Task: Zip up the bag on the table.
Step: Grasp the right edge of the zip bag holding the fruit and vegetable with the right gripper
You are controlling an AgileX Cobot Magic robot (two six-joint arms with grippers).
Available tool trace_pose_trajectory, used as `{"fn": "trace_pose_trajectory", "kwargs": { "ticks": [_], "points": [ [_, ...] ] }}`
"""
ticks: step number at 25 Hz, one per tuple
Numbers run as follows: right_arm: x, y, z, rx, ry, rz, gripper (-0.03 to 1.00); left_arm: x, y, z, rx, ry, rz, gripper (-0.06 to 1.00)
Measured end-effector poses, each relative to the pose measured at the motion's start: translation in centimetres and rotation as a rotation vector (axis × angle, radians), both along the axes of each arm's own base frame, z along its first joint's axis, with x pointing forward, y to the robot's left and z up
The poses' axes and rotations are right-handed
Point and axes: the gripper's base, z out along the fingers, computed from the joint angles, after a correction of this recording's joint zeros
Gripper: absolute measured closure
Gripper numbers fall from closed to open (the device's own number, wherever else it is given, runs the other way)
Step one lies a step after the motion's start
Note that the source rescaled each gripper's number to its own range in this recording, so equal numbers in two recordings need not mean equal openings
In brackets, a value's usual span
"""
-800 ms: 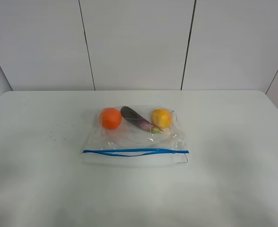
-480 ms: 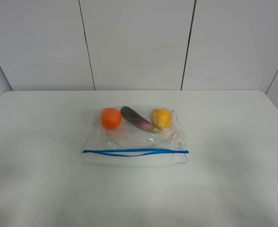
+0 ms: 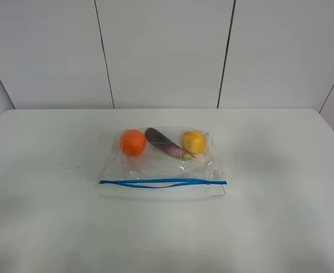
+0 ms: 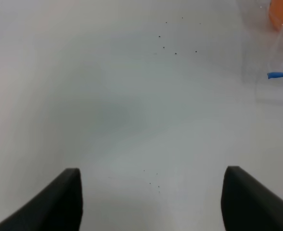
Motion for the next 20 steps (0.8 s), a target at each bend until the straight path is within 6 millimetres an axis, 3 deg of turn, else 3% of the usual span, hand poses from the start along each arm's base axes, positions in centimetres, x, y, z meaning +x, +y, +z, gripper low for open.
{"fn": "trace_pose_trajectory", "kwargs": {
  "ticks": [5,10,15,20],
  "points": [
    [7.2,0.2,-2.0,0.018,0.218,-0.002,-0.03,0.0,0.0,0.0,0.000,0.000,0.000,0.04],
    [13.3,0.9,-6.4,0.102,0.366,-0.002,-0.03,0.0,0.0,0.0,0.000,0.000,0.000,0.04],
    [17.0,2.1,-11.3,0.211,0.418,0.070,-0.03,0.0,0.0,0.0,0.000,0.000,0.000,0.04],
    [19.5,3.5,-15.4,0.349,0.432,0.166,-0.03,0.0,0.0,0.0,0.000,0.000,0.000,0.04]
  ]
}}
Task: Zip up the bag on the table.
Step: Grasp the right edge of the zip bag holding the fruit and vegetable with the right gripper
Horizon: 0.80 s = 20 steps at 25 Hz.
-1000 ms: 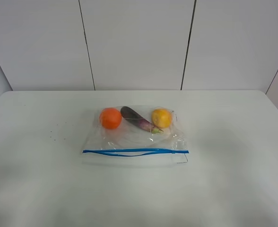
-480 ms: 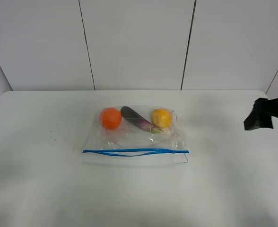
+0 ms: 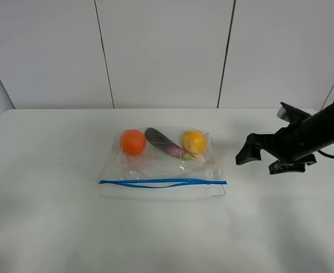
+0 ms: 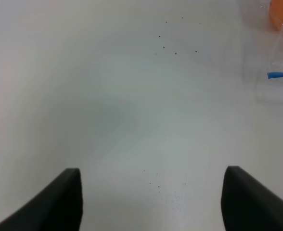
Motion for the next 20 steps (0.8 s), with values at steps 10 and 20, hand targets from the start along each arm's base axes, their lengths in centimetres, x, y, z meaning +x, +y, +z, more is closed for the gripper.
{"fn": "trace_pose_trajectory", "kwargs": {
  "ticks": [10,20],
  "points": [
    [4.6,2.0,-4.8,0.223,0.021,0.148,-0.03,0.0,0.0,0.0,0.000,0.000,0.000,0.04],
    [5.1,3.1,-8.5,0.392,0.094,0.230,-0.01,0.0,0.0,0.0,0.000,0.000,0.000,0.04]
  ]
}}
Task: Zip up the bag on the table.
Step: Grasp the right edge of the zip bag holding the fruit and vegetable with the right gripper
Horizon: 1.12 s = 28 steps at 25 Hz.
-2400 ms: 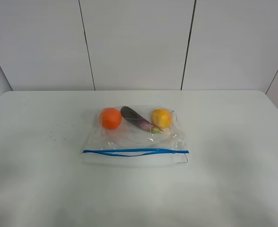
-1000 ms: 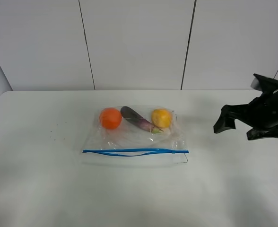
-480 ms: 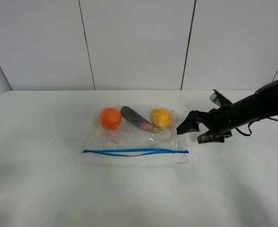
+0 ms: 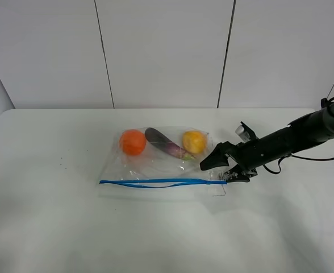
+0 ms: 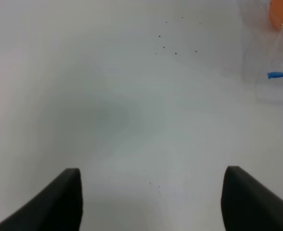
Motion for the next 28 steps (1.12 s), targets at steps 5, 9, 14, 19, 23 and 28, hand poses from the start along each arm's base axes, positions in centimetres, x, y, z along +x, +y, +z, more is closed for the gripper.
{"fn": "trace_pose_trajectory", "kwargs": {
  "ticks": [5,9,14,19,23,28],
  "points": [
    [0.10,0.08,0.11,0.015,-0.008,-0.008,0.10,0.00,0.00,0.00,0.000,0.000,0.000,0.04],
    [0.10,0.07,0.10,0.013,-0.008,-0.007,0.24,0.00,0.00,0.00,0.000,0.000,0.000,0.04],
    [0.11,0.05,0.08,0.010,-0.008,-0.008,0.36,0.00,0.00,0.00,0.000,0.000,0.000,0.04],
    [0.10,0.05,0.07,0.010,-0.005,-0.011,0.41,0.00,0.00,0.00,0.000,0.000,0.000,0.04],
    [-0.03,-0.02,-0.03,-0.003,0.010,-0.003,0.62,0.00,0.01,0.00,0.001,0.000,0.000,0.04],
    [-0.26,0.08,0.08,0.013,0.035,0.009,0.97,0.00,0.01,0.00,0.001,0.000,0.000,0.04]
  ]
}}
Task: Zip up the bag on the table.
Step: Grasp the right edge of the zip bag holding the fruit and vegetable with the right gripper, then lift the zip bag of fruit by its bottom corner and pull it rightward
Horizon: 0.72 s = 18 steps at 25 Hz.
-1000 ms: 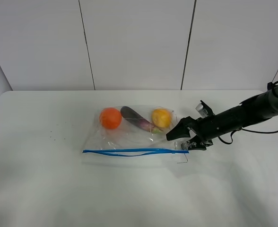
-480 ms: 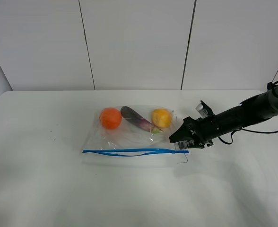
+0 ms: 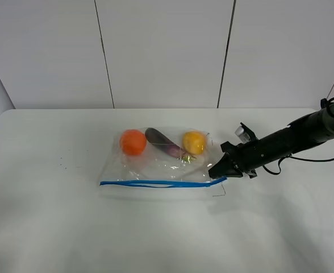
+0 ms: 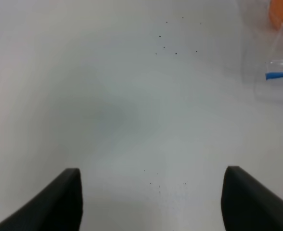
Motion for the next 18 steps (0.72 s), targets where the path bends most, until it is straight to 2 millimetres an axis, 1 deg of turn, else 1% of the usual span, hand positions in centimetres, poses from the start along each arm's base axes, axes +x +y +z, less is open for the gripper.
{"fn": "trace_pose_trajectory", "kwargs": {
  "ticks": [5,10,13,18],
  "points": [
    [-0.2,0.3,0.4,0.051,0.032,0.003,0.97,0.0,0.0,0.0,0.000,0.000,0.000,0.04],
    [0.0,0.7,1.1,0.151,0.095,-0.056,0.97,0.0,0.0,0.0,0.000,0.000,0.000,0.04],
    [0.0,1.0,1.7,0.221,0.172,-0.102,0.97,0.0,0.0,0.0,0.000,0.000,0.000,0.04],
    [0.1,1.1,1.9,0.255,0.301,-0.195,0.97,0.0,0.0,0.0,0.000,0.000,0.000,0.04]
  ]
}}
